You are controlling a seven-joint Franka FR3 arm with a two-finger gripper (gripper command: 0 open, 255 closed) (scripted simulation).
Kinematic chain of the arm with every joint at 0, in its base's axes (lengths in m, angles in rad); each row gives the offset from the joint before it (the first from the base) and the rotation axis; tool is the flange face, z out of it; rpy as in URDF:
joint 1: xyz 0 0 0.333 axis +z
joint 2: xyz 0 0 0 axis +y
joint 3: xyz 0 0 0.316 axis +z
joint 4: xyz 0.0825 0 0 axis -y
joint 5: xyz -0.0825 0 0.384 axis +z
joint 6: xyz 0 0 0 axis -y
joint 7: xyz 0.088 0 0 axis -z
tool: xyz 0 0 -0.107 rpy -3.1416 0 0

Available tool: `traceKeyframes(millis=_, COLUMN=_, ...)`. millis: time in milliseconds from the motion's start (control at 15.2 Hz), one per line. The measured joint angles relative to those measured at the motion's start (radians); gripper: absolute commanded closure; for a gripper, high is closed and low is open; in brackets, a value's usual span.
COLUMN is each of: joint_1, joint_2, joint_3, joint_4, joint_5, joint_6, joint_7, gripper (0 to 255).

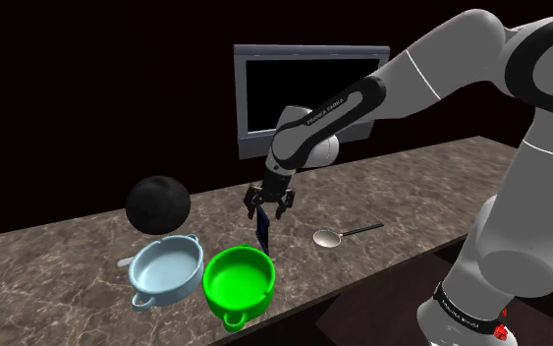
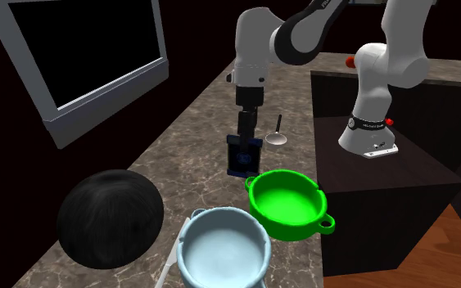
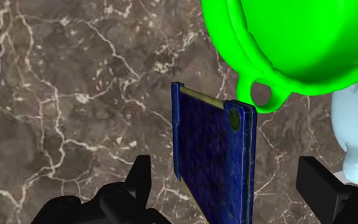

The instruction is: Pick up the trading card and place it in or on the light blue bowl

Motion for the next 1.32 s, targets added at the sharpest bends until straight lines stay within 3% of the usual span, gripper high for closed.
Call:
traceKeyframes(millis=528, joint_1=0.004, joint_2=0.030, joint_3=0.005, joint_4=-0.001, joint_5=0.009, joint_6=0.032, joint_7=-0.007, gripper=0)
traceKeyframes(millis=594, joint_1=0.004, joint_2=0.030, joint_3=0.005, joint_4=-0.001, joint_5=0.009, joint_6=0.032, joint_7=-0.007, gripper=255)
traceKeyframes(millis=1320, joint_1=0.004, joint_2=0.024, joint_3=0.004, joint_4=-0.002, joint_5=0.007, joint_6=0.027, joint_7=-0.005, gripper=255)
